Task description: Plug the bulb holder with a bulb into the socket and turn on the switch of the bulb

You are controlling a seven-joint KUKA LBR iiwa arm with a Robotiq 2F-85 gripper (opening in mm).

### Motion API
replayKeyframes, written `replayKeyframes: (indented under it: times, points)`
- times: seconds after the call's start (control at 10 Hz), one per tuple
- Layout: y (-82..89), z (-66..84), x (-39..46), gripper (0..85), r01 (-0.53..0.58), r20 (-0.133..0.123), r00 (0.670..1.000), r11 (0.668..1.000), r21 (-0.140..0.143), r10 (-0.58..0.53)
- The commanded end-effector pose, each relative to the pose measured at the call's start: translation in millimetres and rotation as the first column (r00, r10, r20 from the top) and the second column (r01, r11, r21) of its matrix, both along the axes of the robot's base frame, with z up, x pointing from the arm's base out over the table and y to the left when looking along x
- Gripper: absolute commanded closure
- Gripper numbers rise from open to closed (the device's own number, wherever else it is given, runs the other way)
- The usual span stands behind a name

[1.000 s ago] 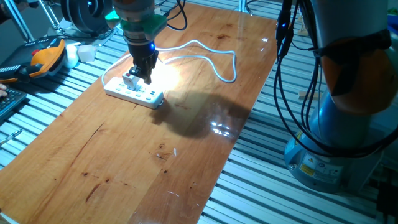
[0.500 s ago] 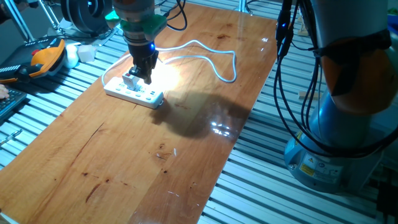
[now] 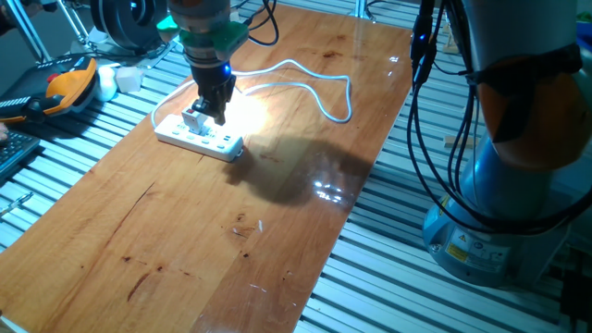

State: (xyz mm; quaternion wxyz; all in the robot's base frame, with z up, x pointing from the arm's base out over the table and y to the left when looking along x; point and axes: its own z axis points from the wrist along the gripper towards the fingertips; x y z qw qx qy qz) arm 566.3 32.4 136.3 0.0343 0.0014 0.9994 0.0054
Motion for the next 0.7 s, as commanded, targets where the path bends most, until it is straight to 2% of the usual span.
replayKeyframes:
  times: [0.0, 0.2, 0.6]
  points:
    - [0.1, -0.7, 0.2, 85.0, 0.000, -0.002, 1.000, 1.000, 0.003, 0.000]
    - [0.6, 0.5, -0.2, 85.0, 0.005, 0.004, 1.000, 1.000, -0.004, -0.005]
    - [2.1, 0.5, -0.7, 85.0, 0.005, -0.001, 1.000, 1.000, 0.005, -0.005]
